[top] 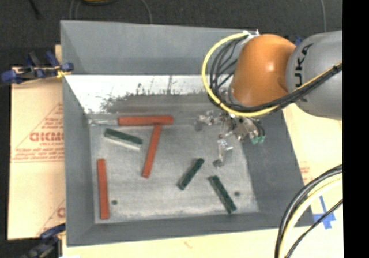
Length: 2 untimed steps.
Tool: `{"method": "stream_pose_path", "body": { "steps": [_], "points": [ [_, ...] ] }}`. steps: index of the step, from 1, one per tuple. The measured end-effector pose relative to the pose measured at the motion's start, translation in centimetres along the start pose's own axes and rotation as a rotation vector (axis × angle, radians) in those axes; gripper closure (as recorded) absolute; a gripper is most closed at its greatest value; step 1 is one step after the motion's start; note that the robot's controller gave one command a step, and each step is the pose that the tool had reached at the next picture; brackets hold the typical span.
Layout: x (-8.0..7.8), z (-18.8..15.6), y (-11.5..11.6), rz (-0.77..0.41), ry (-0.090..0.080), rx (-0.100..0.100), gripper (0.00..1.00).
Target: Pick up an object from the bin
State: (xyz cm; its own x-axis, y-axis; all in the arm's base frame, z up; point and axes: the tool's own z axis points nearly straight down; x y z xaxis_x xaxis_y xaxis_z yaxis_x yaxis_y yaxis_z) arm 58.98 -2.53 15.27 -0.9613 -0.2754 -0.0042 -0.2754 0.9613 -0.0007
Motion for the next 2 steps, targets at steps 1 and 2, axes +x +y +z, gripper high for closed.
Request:
{"method": "stream_pose_path", "body": {
  "steps": [1,2],
  "points": [
    [0.0,0.0,0.0,0.000,0.000,0.000,0.00],
    [1.7,4.6,0.3,0.028,-0.007,0.002,0.00]
  ]
}}
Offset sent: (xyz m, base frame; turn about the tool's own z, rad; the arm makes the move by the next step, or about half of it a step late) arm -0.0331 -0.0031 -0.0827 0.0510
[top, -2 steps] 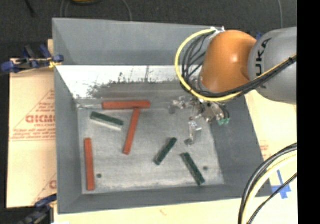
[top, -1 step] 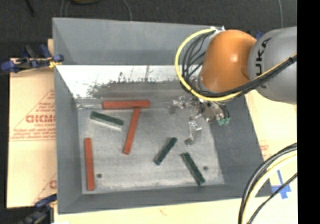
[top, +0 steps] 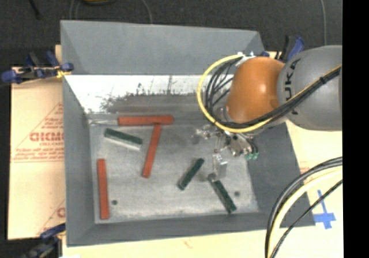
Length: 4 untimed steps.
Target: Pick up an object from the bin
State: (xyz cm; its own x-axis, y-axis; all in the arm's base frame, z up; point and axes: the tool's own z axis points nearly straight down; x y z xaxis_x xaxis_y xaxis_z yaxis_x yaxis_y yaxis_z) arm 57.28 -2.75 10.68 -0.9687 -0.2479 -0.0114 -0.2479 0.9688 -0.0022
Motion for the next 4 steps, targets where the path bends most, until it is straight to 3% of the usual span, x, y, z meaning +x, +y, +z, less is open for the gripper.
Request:
{"method": "stream_pose_path", "body": {
  "steps": [1,2,3,4],
  "points": [
    [-1.3,2.8,0.1,0.006,0.013,-0.003,0.00],
    [4.4,3.6,2.2,-0.276,0.008,-0.004,1.00],
    [4.4,3.6,2.2,-0.276,0.008,-0.003,1.00],
    [3.0,-12.9,-1.0,-0.242,0.003,0.001,1.00]
  ]
}}
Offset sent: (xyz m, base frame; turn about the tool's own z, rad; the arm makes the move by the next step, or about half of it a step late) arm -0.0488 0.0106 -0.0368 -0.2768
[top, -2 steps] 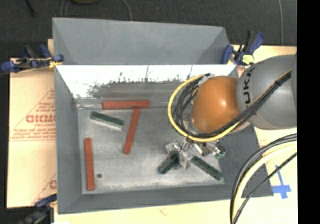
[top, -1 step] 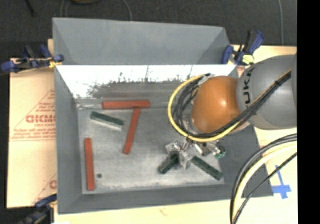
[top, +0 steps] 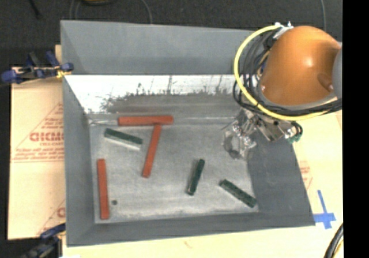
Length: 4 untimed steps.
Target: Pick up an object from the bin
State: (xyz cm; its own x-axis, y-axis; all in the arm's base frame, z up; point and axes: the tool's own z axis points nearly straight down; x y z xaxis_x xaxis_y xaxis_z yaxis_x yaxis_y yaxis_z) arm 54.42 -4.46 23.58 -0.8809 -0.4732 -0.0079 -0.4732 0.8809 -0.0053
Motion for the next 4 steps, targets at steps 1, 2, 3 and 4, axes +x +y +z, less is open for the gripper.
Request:
{"method": "stream_pose_path", "body": {
  "steps": [1,2,3,4],
  "points": [
    [0.1,0.2,0.1,0.002,0.004,-0.005,0.00],
    [0.1,0.2,0.2,0.002,0.004,-0.005,0.00],
    [0.2,3.6,0.2,-0.063,-0.002,0.000,0.00],
    [1.2,8.5,-0.4,-0.001,0.002,-0.003,0.00]
  ]
}}
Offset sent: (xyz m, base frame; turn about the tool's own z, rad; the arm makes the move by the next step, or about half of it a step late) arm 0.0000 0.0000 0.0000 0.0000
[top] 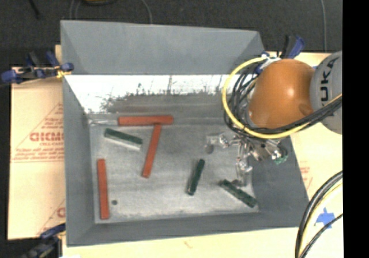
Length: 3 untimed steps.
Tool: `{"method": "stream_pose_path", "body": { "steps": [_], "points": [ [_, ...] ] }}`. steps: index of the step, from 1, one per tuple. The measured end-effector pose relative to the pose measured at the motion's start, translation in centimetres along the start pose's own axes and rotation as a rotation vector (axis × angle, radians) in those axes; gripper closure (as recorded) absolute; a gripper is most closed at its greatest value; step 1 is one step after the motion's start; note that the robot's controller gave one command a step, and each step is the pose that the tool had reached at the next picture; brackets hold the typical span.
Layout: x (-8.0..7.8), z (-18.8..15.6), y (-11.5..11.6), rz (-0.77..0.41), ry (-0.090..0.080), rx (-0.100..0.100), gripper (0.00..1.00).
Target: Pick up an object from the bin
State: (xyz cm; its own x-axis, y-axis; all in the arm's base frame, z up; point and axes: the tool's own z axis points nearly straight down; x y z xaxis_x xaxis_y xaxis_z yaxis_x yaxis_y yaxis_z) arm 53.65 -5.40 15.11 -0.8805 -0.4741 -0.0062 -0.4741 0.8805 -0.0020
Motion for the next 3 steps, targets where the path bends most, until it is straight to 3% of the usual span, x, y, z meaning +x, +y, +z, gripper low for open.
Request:
{"method": "stream_pose_path", "body": {
  "steps": [1,2,3],
  "points": [
    [-0.4,2.7,1.1,0.270,0.005,0.000,0.00],
    [-1.0,3.7,1.4,0.120,0.003,0.001,0.00],
    [-1.5,5.4,4.4,-0.197,0.004,0.000,0.00]
  ]
}}
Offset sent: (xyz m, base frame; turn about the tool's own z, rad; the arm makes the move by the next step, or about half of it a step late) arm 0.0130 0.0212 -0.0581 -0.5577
